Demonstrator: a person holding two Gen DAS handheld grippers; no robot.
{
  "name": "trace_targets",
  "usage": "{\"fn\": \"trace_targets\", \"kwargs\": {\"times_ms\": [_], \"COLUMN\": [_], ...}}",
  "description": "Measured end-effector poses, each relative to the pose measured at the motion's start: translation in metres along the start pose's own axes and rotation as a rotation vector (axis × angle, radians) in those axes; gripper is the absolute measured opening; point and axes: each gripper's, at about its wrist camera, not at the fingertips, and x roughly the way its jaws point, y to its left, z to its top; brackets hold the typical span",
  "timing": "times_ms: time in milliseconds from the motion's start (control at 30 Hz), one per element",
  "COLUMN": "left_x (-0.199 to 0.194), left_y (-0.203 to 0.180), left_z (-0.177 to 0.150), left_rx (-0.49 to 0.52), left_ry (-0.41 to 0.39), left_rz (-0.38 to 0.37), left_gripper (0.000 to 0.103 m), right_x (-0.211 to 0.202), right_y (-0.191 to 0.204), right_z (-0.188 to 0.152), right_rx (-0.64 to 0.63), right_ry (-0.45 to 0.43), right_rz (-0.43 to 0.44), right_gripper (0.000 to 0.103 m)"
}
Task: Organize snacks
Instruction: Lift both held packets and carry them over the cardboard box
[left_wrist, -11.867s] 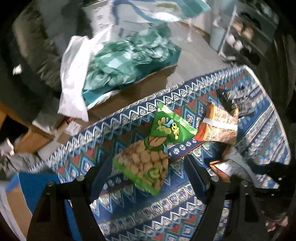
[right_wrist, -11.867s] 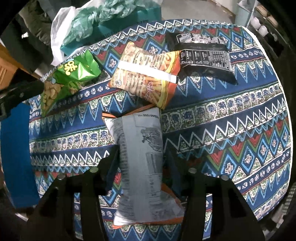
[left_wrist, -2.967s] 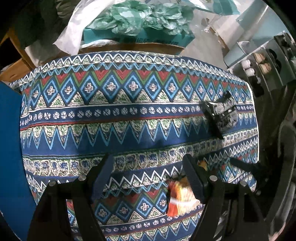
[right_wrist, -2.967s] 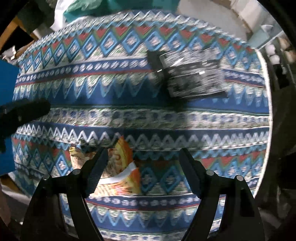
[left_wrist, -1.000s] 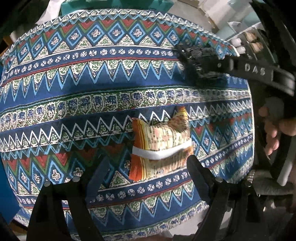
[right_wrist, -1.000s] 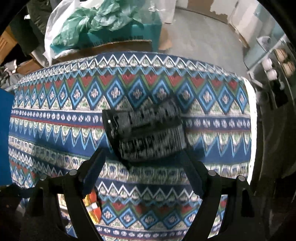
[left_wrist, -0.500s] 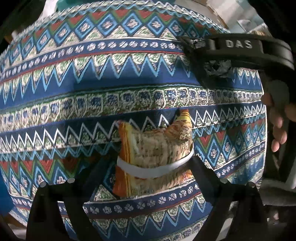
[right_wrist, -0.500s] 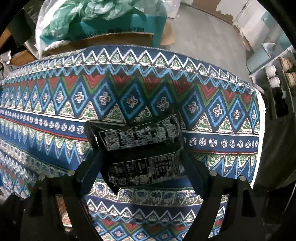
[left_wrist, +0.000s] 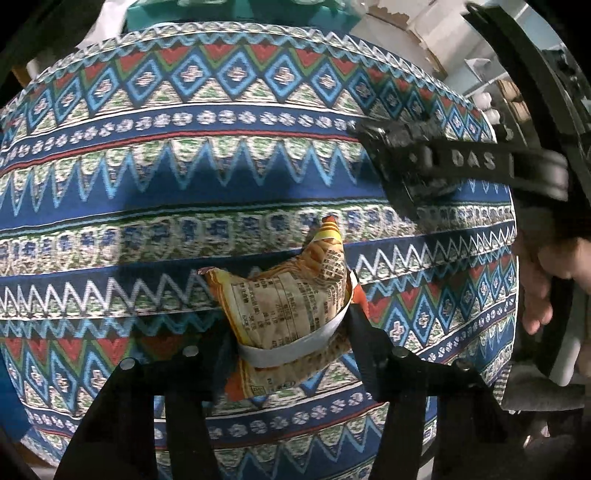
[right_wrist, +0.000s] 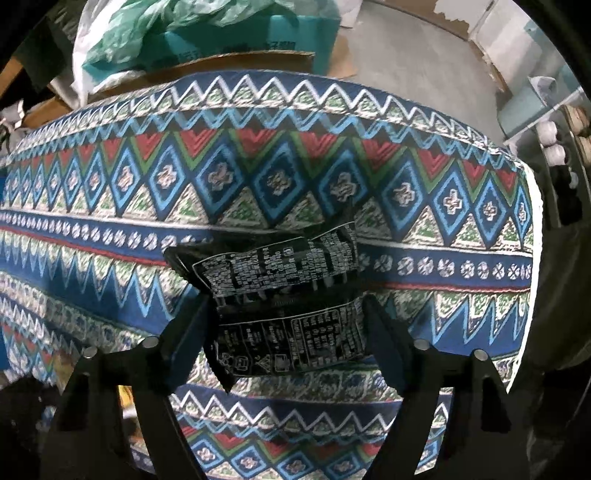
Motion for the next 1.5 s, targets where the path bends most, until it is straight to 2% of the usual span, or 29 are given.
{"fn": "trace_targets", "kwargs": {"times_ms": [333,533,733,1000,1167,1500], "left_x": [-0.022,-0.048,-0.072,-0.112,-0.137,-0.178], "left_y": [0.042,0.066,0.068,0.081,0.098,0.139], "left_z": [0.002,-0.004,-0.002,-0.005,-0.01,-0.022], "left_rx": [-0.045,-0.046,-0.052,-0.055,-0.06,-0.089], "left_ry": [-0.025,-0.073,-0.118,-0.187,-0.217,-0.277], "left_rz": [0.02,0.029,0.036,0.029,0.024,0.042], "left_gripper": [0.055,0.055,0.054,0.054,0.054,0.053], "right_x": [-0.012,-0.04,-0.075,-0.114,-0.129,-0.15], "right_y": [0.044,0.074,0.103,0.121,0.118,0.166], "right_z": [-0.032,-0.049,-0.06,-0.055,-0.043,-0.036], "right_rx": [-0.01,-0.015,-0.008,-0.025,-0.045,-0.122], "right_ry": [0.006,-0.022,-0.058,-0.116,-0.148,-0.189], "right_rz": [0.056,0.054,0.081,0.109,0.143,0.18], "right_gripper": [0.079,0.079,0.079,0.079,0.079,0.079]}}
